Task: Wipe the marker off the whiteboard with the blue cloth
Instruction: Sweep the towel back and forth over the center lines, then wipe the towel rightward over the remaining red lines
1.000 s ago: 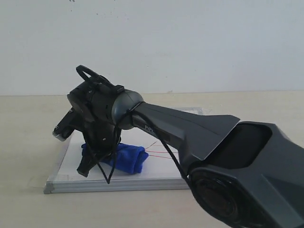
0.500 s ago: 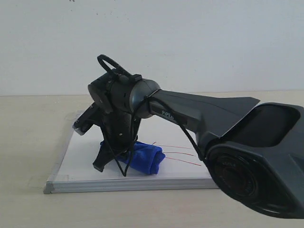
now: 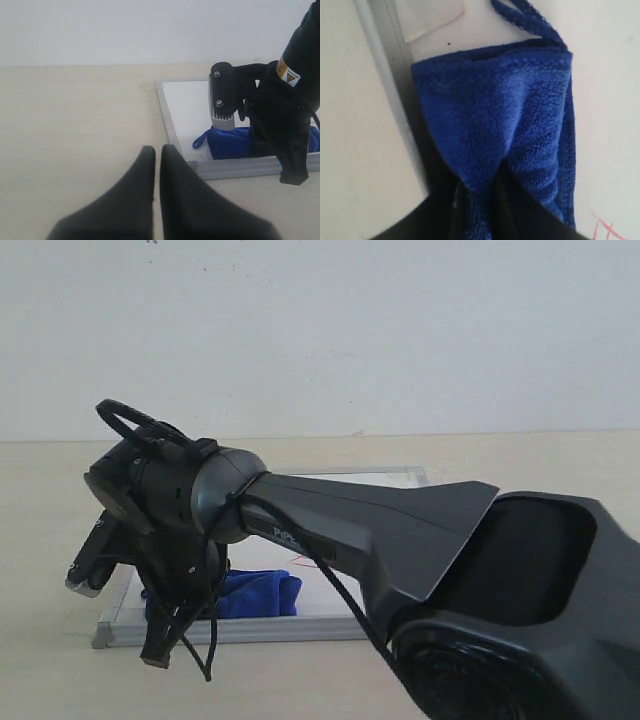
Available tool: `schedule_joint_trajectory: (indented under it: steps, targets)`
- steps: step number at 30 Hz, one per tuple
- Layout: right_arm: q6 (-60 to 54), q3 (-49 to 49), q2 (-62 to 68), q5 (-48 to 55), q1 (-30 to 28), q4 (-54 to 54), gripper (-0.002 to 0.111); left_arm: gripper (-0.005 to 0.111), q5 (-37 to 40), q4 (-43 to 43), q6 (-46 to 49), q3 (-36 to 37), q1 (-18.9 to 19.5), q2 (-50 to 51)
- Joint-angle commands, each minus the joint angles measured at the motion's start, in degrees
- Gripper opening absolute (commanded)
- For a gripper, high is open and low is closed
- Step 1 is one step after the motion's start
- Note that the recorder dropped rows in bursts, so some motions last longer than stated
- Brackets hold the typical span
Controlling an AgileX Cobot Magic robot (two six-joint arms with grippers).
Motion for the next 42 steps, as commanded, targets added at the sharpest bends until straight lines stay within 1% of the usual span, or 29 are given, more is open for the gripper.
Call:
schedule_joint_trajectory:
  steps: [1,5,11,14,17,21,25,27,31,33,35,37,39,42]
  targets:
    - [2.07,0.88,0.56,1.41,-3.12,-3.20,0.000,0.004,0.04,-0.12,-0.60,0.22,0.13,-0.13]
    - [3.24,0.98,0.56,1.41,-8.65,-3.44,0.000,0.004,0.04,-0.12,-0.60,0.22,0.13,-0.13]
    - [8.56,0.98,0.56,1.41,-18.37,-3.99,0.000,0.004,0.04,-0.12,-0.60,0.22,0.13,-0.13]
    - [12.81,0.98,0.56,1.41,-22.25,-3.99,0.000,0.004,0.04,-0.12,-0.60,0.22,0.13,-0.13]
    - [15.99,0.98,0.56,1.41,-24.57,-1.75,0.000,0.004,0.04,-0.12,-0.60,0.22,0.13,-0.13]
    - [15.00,0.98,0.56,1.41,-23.90,3.84,0.000,0.004,0.04,-0.12,-0.60,0.22,0.13,-0.13]
    - [6.29,0.98,0.56,1.41,-20.48,11.39,0.000,0.004,0.04,-0.12,-0.60,0.22,0.13,-0.13]
    - [0.93,0.98,0.56,1.41,-17.73,13.97,0.000,0.004,0.04,-0.12,-0.60,0.22,0.13,-0.13]
    - [-8.05,0.98,0.56,1.41,-12.28,13.39,0.000,0.004,0.04,-0.12,-0.60,0.22,0.13,-0.13]
    - [-10.29,0.98,0.56,1.27,-10.35,11.18,0.000,0.004,0.04,-0.12,-0.60,0.22,0.13,-0.13]
    - [-9.17,0.98,0.56,-0.78,-9.78,7.34,0.000,0.004,0.04,-0.12,-0.60,0.22,0.13,-0.13]
    - [-5.31,0.98,0.56,-2.55,-9.97,3.34,0.000,0.004,0.04,-0.12,-0.60,0.22,0.13,-0.13]
    - [1.89,0.98,0.56,-3.10,-10.98,-3.63,0.000,0.004,0.04,-0.12,-0.60,0.22,0.13,-0.13]
    - [11.74,0.98,0.56,-0.61,-13.02,-12.83,0.000,0.004,0.04,-0.12,-0.60,0.22,0.13,-0.13]
